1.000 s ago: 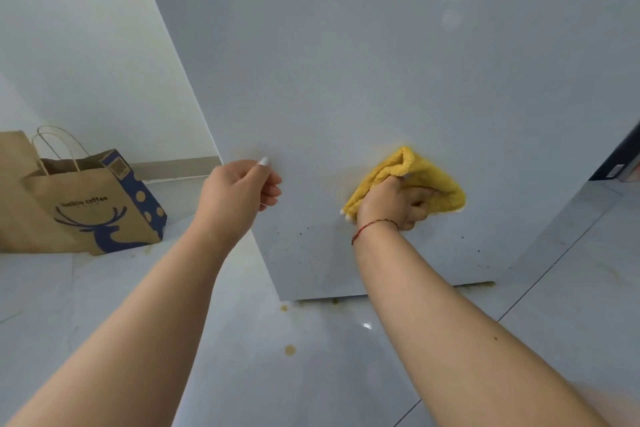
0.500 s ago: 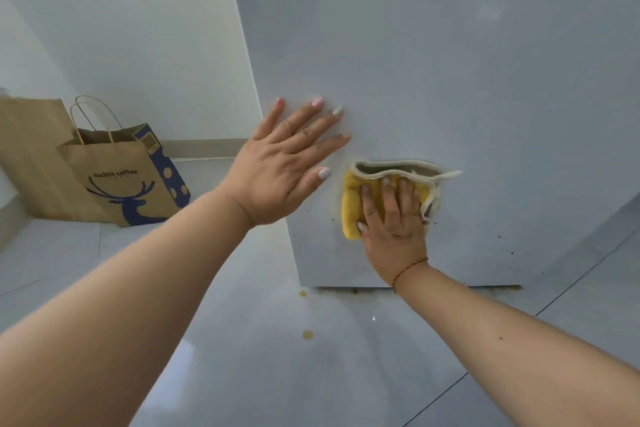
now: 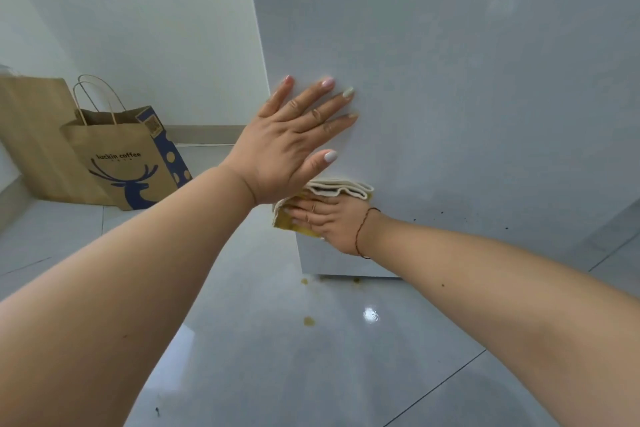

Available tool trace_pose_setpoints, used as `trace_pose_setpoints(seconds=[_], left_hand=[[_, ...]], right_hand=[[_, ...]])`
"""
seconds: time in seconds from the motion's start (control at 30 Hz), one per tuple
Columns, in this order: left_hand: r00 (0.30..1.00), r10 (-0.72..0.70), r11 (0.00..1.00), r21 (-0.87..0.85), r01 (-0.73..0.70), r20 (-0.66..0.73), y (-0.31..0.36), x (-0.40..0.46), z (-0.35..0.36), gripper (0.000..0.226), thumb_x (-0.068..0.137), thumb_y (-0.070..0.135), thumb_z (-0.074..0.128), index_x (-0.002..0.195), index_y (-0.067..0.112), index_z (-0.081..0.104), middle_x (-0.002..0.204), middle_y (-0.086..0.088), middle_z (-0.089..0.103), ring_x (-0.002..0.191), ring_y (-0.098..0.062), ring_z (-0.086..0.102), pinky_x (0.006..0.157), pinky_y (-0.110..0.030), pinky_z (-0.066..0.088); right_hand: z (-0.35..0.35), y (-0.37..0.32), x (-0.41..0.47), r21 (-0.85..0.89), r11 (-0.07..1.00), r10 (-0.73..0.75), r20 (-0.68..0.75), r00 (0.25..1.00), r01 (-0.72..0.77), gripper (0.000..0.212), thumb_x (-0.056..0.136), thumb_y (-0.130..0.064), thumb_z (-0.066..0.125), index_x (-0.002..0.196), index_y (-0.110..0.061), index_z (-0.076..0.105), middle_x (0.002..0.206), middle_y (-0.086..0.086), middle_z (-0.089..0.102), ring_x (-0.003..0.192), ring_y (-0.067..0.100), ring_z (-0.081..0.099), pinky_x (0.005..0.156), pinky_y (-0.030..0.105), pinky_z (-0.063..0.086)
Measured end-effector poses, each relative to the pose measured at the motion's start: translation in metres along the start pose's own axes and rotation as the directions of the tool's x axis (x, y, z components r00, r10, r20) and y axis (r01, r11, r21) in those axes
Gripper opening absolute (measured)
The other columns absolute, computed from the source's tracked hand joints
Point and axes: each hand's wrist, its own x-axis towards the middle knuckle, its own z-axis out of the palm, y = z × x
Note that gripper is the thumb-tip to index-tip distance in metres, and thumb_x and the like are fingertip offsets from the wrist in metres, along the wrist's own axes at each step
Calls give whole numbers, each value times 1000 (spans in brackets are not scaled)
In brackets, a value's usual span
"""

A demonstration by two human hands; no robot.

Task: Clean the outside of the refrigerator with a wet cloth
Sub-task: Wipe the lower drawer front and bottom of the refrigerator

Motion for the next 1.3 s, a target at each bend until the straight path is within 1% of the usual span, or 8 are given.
trace_pose_setpoints(seconds=[0.1,0.33,0.6,0.8,0.93,1.07,1.2,1.3], left_hand=[[1000,-14,1000,6,14,-8,2,-1,-1,61,101,49,13,149,20,37,159,0,26,150,-21,15,121,-44,-3],[995,-25,995,89,33,-95,11,-2,5,55,103,43,22,147,17,41,157,-5,31,148,-24,22,121,-50,9],[963,268,939,219,-265,15,51,26,43,55,101,39,29,150,15,37,157,-3,32,147,-21,24,120,-51,12],[937,343,903,250,-349,70,74,50,73,57,98,38,28,149,15,38,156,-1,34,146,-17,24,119,-50,-4],[939,343,906,258,-334,14,79,53,83,56,97,31,34,150,14,36,157,0,33,147,-17,24,118,-53,-4],[933,360,901,263,-344,-14,81,53,83,55,96,27,36,149,13,38,156,0,34,146,-19,27,118,-53,-2],[935,354,904,256,-342,-3,82,53,83,54,97,29,34,149,13,37,156,0,34,146,-19,27,118,-53,-2],[942,335,915,235,-327,9,85,53,81,55,100,35,30,150,12,36,156,-1,33,147,-19,25,118,-52,-4]], right_hand=[[4,-4,-6,46,991,-132,150,980,127,59,101,-37,32,151,-12,15,160,3,7,147,22,2,111,38,-12],[27,8,-80,25,997,-82,141,987,79,60,73,-26,64,132,-25,56,143,-8,48,133,12,43,116,35,25],[48,19,-175,-45,985,170,18,985,-169,59,91,-4,24,148,-22,28,154,-9,23,143,17,20,120,35,1],[58,7,-229,-52,881,461,-117,879,-469,61,87,-8,43,144,-30,40,148,-9,35,133,18,38,114,41,27],[61,-19,-231,100,617,784,-170,598,-781,58,87,-19,54,142,-30,41,145,-1,34,132,29,37,107,51,35],[50,-44,-203,358,-40,990,138,10,-933,62,94,-32,47,149,-16,22,152,12,15,140,38,18,113,50,26],[28,-27,-158,581,-695,717,513,-472,-424,69,97,-33,42,153,-20,4,160,5,0,146,24,13,115,29,16],[10,-9,-122,491,-730,184,811,-555,475,58,98,-46,34,150,-26,18,151,-1,32,121,12,45,99,25,33]])
